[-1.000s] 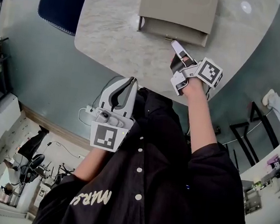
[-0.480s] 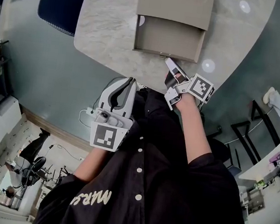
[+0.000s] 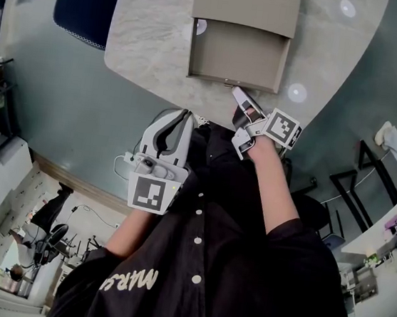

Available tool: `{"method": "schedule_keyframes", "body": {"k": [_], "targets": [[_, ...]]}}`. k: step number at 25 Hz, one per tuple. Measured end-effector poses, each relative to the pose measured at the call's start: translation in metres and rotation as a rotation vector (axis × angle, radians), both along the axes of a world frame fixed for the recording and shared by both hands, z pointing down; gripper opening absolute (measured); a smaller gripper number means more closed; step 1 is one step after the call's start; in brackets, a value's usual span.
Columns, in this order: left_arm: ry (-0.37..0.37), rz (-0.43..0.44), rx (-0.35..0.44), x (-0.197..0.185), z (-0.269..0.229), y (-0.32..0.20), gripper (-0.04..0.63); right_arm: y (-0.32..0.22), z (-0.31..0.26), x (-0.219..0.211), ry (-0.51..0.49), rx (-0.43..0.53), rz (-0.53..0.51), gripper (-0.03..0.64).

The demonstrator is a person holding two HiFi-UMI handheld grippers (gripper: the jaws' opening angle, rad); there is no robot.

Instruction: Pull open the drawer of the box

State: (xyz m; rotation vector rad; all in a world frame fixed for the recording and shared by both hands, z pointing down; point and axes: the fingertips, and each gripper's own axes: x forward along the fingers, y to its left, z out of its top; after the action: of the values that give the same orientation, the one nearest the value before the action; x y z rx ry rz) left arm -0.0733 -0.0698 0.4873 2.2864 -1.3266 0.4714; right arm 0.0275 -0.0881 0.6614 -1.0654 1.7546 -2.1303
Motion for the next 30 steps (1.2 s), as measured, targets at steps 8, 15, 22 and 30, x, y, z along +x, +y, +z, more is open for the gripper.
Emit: {"method": "schedule_keyframes", "body": {"k": [8,15,22,30], "targets": [[-0.005,0.000,0.007,0.001,-0.006,0.002,0.025,0.007,-0.005,0.001,-0.012,-0.001,0.008,0.025],[-0.005,0.005,0.013,0.004,-0.006,0.002,0.025,0.012,-0.001,0.002,-0.011,-0.017,0.018,0.025],[-0.005,0.010,0.031,0.005,-0.008,0.001,0.025,0.016,0.000,0.007,0.031,-0.017,-0.008,0.077],[0.020,0.011,0.115,0.005,-0.037,-0.021,0.025,-0.001,-0.045,0.045,0.442,0.190,-0.110,0.011]]}}
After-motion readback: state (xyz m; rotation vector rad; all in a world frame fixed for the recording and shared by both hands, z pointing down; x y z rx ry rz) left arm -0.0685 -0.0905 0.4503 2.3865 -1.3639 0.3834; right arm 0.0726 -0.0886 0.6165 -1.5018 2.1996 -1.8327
